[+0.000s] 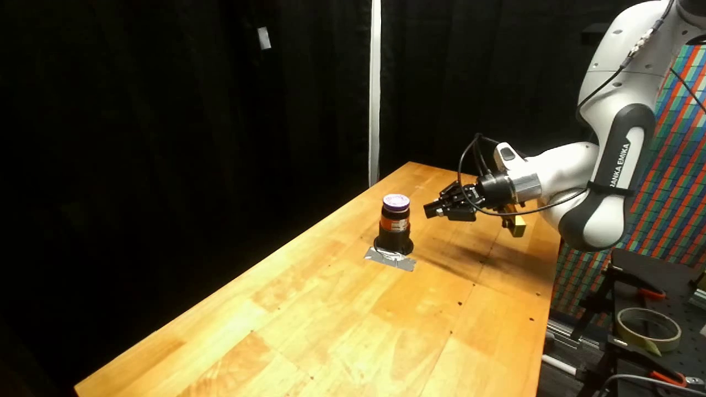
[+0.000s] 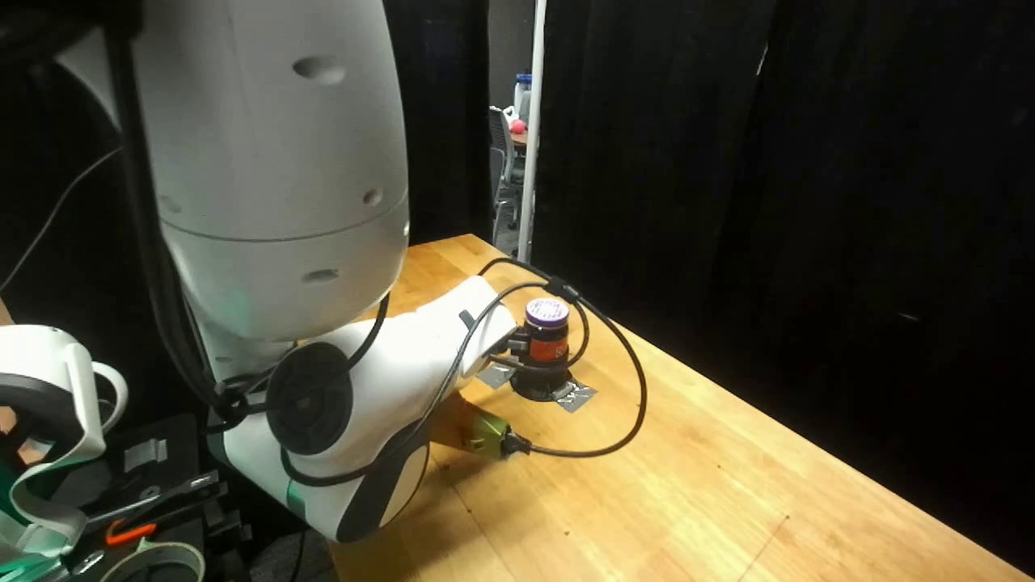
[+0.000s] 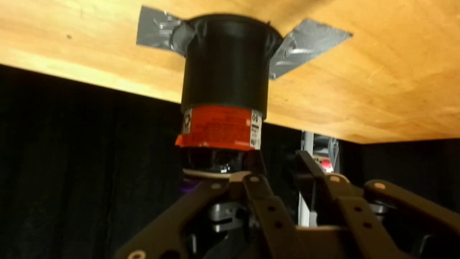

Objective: Put the rubber band around the brown cup

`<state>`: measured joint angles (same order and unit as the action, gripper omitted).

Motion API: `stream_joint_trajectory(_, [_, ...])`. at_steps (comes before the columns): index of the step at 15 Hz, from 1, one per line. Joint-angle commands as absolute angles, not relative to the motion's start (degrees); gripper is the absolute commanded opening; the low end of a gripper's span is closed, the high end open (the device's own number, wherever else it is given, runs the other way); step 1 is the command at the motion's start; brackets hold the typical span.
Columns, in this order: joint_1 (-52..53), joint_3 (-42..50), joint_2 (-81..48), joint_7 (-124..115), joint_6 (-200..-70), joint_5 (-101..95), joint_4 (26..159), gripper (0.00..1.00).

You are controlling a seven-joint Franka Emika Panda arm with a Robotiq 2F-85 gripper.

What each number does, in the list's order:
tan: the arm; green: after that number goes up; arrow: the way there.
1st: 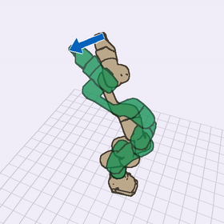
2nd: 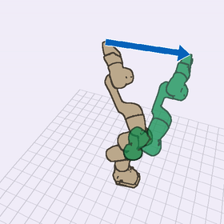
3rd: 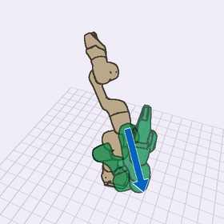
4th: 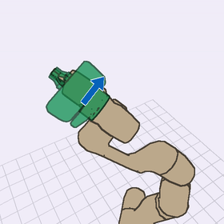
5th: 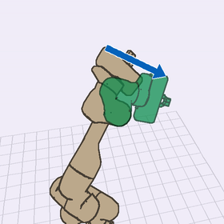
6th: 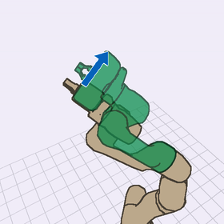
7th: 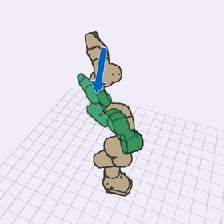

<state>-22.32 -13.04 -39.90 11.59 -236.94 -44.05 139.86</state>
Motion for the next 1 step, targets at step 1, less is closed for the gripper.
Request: stream_joint_trajectory(1, [-15.5, -6.4, -29.8, 3.0, -225.6, -42.6, 143.3, 0.61])
